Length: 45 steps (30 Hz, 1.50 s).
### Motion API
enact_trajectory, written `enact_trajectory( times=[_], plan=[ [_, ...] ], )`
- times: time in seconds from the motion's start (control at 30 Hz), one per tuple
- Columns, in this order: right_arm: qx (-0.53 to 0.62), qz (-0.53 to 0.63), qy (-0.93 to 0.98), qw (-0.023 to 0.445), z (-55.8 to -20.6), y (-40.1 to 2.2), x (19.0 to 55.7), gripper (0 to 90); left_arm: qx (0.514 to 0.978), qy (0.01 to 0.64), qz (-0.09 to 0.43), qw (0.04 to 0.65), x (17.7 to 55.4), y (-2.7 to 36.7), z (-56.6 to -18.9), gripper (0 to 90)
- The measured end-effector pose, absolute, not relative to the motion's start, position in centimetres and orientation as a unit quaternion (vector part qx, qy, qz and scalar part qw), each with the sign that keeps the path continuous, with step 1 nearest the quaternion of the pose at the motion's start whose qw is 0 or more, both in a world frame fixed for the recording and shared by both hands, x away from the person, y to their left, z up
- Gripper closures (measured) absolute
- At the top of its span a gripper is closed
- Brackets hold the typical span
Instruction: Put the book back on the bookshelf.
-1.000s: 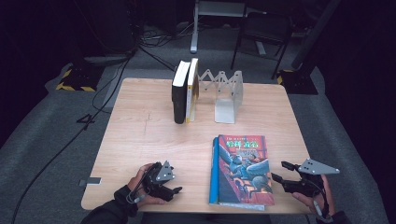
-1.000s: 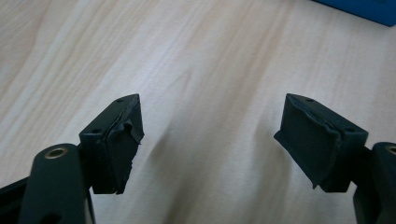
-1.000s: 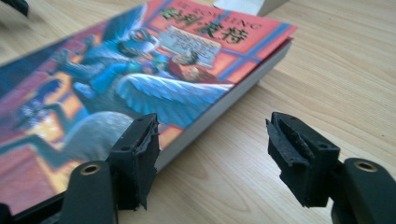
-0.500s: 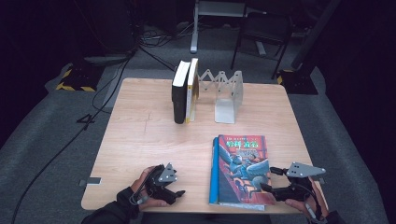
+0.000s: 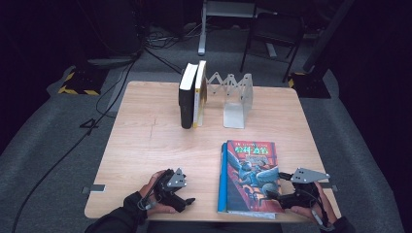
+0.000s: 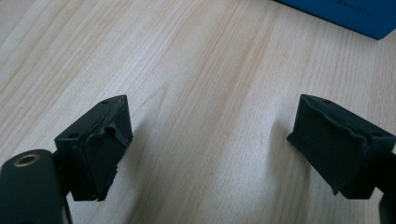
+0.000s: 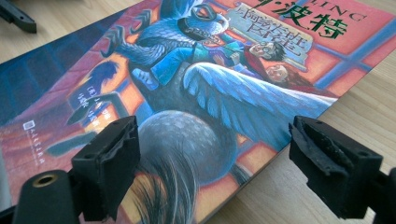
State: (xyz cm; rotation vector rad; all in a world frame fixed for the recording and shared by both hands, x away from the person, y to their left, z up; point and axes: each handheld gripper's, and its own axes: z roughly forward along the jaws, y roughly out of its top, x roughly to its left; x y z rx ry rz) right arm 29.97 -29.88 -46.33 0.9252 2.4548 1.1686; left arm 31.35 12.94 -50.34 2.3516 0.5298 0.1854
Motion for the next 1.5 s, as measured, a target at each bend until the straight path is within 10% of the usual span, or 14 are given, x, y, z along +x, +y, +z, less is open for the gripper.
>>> enact_trajectory(
  times=[0.43,0.97,1.5],
  plan=[
    [0.355,0.417,0.833,0.077,-47.0,-30.7,30.8,11.8,0.908,0.207,0.074,0.357,31.3,12.9,-50.4,12.5],
    [0.31,0.385,0.853,0.166,-45.8,-28.7,30.4,17.4,0.909,0.21,0.072,0.352,31.7,12.2,-50.3,12.1],
    [0.323,0.401,0.854,0.071,-46.3,-30.9,28.6,18.3,0.909,0.212,0.073,0.351,31.8,12.0,-50.3,12.2]
  ],
)
